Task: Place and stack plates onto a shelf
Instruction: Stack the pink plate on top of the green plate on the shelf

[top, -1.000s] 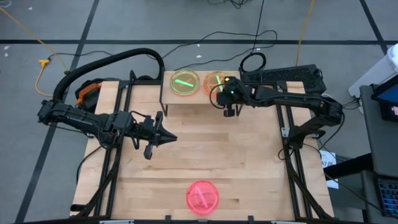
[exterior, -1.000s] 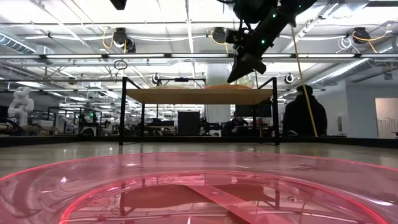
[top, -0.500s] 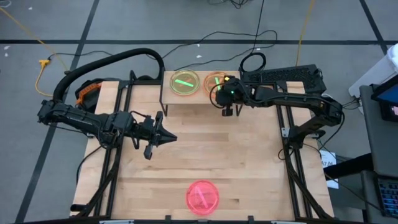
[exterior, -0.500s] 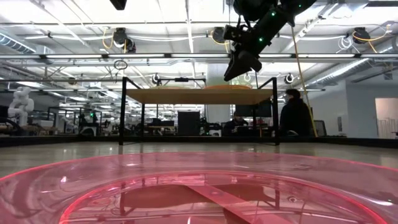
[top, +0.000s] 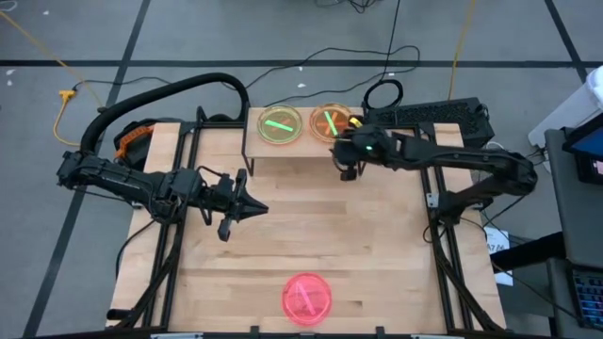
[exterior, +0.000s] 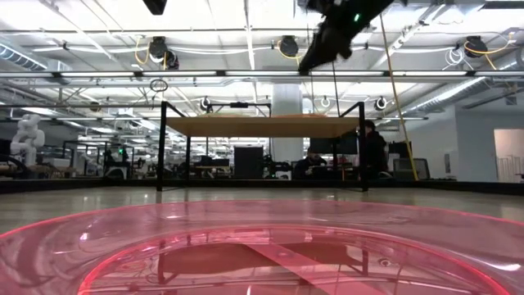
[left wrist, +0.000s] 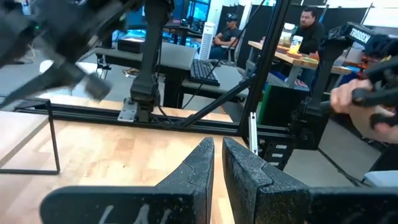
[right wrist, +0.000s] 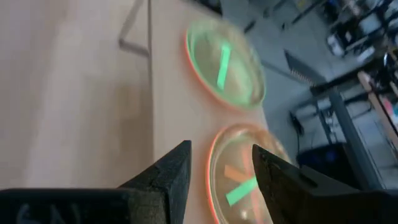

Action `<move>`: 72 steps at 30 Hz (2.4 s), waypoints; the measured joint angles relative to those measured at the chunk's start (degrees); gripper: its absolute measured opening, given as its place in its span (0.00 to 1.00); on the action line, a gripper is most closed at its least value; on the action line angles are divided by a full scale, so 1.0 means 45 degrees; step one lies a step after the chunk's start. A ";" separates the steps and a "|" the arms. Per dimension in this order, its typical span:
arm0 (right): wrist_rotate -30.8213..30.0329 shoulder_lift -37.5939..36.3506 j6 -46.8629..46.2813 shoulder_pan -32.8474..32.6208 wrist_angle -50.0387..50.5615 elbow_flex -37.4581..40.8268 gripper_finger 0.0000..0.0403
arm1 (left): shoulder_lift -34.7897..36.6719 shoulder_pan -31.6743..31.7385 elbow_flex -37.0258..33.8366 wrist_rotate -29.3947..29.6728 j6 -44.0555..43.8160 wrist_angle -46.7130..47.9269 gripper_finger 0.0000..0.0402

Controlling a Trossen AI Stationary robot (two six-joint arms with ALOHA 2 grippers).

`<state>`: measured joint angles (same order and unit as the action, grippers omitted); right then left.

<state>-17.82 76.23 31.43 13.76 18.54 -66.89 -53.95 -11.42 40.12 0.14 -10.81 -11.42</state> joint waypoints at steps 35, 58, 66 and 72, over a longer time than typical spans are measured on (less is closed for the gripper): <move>-0.0792 -0.5777 -0.6988 -0.6833 -0.4543 0.7878 0.39 | -0.8919 -0.1969 0.0010 -0.0136 -0.9532 -0.0327 0.09; -0.1093 -0.5776 -0.6396 -0.6828 -0.5392 0.7878 0.39 | -1.0093 -0.3940 0.0842 0.0937 -0.6495 -0.3040 0.35; -0.1093 -0.5776 -0.6486 -0.6828 -0.5378 0.7878 0.39 | -1.0093 -0.4574 0.0974 0.2880 -0.5162 -0.2357 0.56; -0.1093 -0.5776 -0.6429 -0.6828 -0.5395 0.7878 0.39 | -1.0093 -0.3867 0.0986 0.1702 -0.8473 -0.2148 0.57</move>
<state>-22.74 50.24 2.50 -16.97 -5.74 -31.44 -99.37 -28.82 44.56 7.80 -48.94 -21.08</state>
